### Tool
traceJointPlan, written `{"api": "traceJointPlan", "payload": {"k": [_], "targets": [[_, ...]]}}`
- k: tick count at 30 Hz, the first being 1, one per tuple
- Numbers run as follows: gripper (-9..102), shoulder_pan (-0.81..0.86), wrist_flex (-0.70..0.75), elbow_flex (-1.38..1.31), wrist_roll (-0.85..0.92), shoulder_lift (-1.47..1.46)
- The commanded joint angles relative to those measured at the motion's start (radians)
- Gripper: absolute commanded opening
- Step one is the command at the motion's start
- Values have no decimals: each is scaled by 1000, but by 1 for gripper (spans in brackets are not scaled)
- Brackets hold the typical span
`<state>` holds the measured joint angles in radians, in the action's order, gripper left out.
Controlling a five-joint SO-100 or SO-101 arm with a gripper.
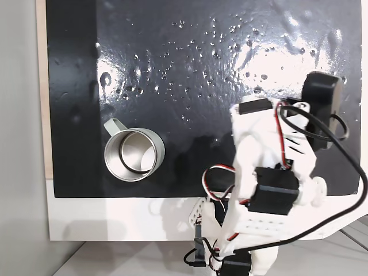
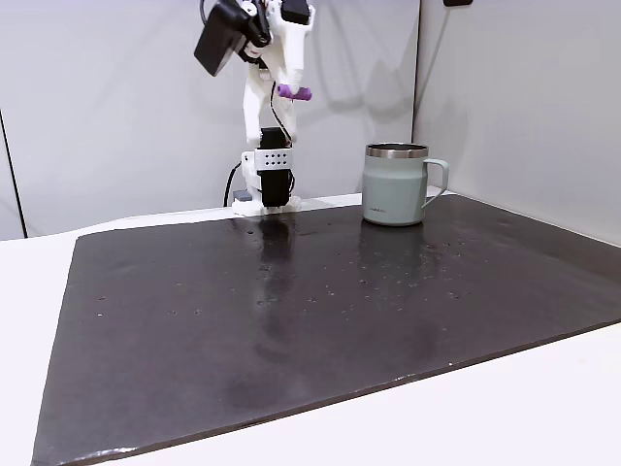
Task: Grasp a pengrip and put it in the cup.
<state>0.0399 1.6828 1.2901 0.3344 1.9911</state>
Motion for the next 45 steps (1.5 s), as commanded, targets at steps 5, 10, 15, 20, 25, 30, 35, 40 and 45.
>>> {"api": "traceJointPlan", "payload": {"k": [5,10,15,20,25,30,35,40,45], "targets": [[0,-270,9,11,-123,34],[0,-471,11,14,-156,21],[0,-655,12,44,-161,2],[0,-784,14,95,-150,-12],[0,-854,14,129,-117,-17],[0,-905,14,155,-92,-15],[0,-923,14,153,-81,-23],[19,-928,12,163,-81,-28],[41,-928,12,167,-81,-28]]}}
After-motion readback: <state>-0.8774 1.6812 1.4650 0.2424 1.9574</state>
